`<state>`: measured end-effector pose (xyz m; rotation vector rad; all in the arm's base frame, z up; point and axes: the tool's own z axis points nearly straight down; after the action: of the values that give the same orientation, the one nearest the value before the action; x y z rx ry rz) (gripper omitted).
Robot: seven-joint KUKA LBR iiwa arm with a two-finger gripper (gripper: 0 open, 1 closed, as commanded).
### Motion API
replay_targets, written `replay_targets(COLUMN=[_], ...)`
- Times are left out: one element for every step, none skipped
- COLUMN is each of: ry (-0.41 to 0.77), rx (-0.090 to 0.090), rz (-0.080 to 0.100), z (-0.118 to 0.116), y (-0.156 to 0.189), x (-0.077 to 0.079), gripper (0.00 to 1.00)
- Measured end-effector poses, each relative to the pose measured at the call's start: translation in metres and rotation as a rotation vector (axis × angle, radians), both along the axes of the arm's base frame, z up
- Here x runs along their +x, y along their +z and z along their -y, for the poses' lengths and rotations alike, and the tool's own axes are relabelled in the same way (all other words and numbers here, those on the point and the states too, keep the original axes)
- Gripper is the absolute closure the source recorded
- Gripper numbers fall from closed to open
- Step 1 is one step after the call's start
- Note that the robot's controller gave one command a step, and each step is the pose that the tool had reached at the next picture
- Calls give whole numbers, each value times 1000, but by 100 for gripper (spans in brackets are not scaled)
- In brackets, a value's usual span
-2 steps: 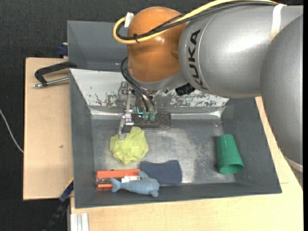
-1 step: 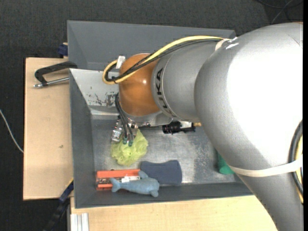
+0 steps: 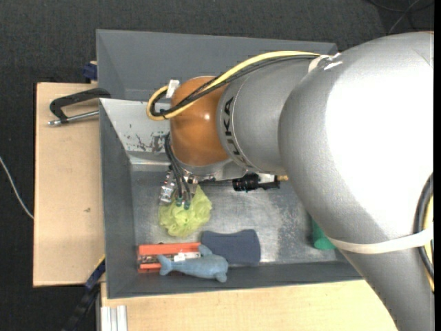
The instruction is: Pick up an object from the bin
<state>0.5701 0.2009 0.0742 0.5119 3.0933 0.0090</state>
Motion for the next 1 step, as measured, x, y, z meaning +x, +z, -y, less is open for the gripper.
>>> replay_targets(ry=[217], rx=[-5], rz=[-5], z=[-8], y=[106], x=[-20], gripper=[0])
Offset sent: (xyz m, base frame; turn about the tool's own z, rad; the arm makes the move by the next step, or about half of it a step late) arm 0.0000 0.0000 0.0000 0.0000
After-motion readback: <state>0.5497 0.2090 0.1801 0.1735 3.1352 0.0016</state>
